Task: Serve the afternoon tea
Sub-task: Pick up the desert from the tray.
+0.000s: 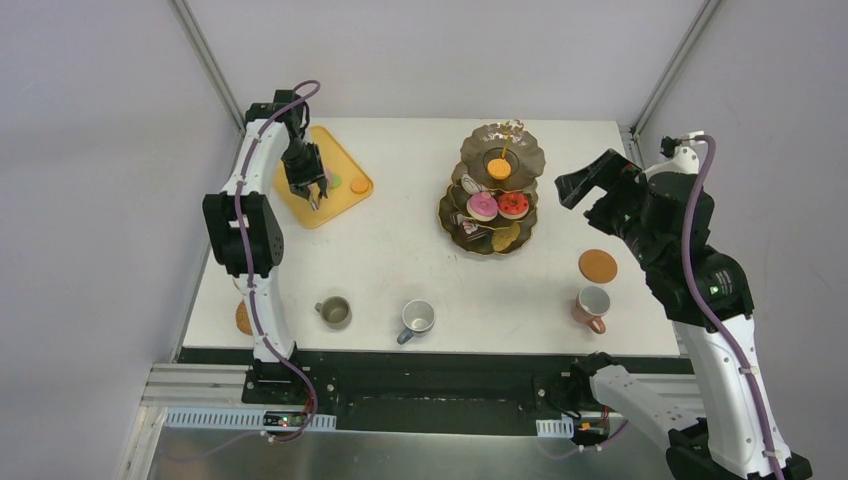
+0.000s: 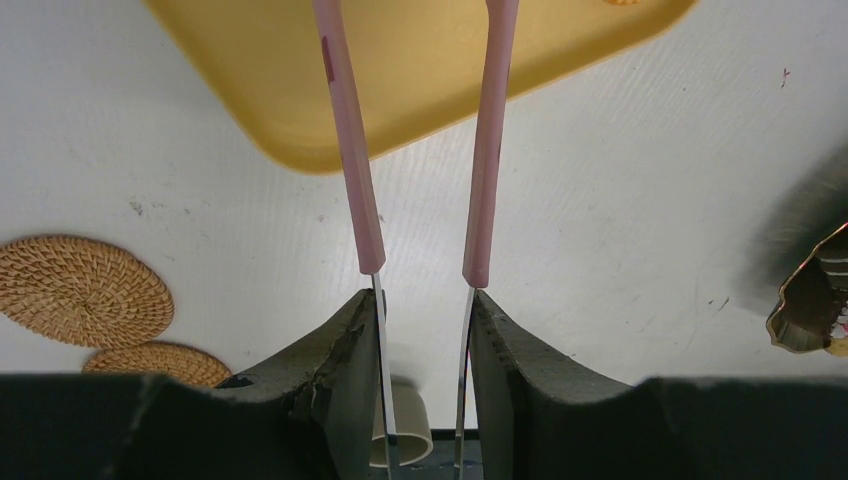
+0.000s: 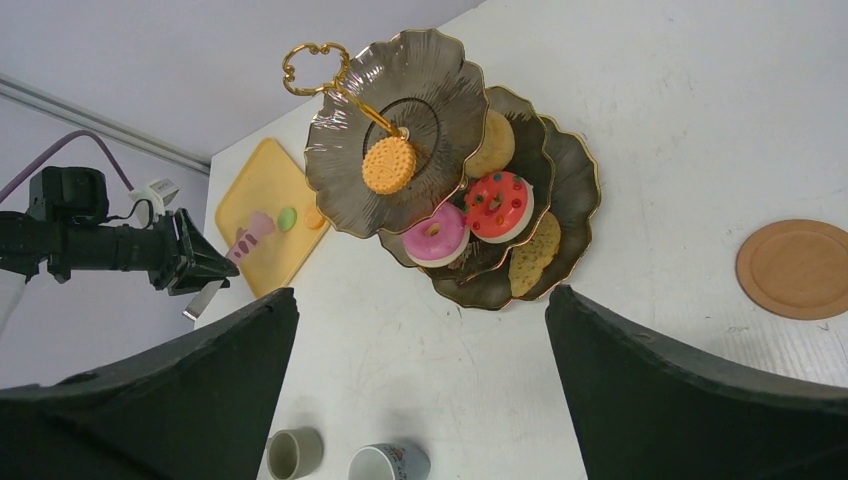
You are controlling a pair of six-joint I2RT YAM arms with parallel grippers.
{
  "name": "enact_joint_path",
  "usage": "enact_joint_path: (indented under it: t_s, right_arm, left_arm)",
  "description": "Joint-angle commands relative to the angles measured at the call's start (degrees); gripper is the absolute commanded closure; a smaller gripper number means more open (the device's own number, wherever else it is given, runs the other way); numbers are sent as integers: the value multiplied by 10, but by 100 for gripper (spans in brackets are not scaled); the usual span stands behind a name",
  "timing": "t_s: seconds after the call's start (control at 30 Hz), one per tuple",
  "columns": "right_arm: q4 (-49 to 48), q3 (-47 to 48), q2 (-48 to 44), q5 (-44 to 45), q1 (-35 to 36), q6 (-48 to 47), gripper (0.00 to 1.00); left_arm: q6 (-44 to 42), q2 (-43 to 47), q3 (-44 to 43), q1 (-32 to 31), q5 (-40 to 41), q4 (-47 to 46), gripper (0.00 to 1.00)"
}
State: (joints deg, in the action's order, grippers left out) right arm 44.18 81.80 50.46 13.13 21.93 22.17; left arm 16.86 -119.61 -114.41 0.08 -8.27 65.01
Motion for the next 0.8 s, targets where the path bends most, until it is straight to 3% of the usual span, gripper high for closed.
enact_joint_path:
  t_s: [0.0,0.4,0.77]
  right_arm:
    - [1,8,-8,13,-2,9,1]
    - [2,8,-1,8,-2,10,1]
    - [3,5,3,6,-2,13,1]
  left_arm:
    - [-14,-1,-28,1,22,-4,64]
    - [-20,-79,-129,-51,74,23,63]
    - [-26,-96,-142,-63,105,34,63]
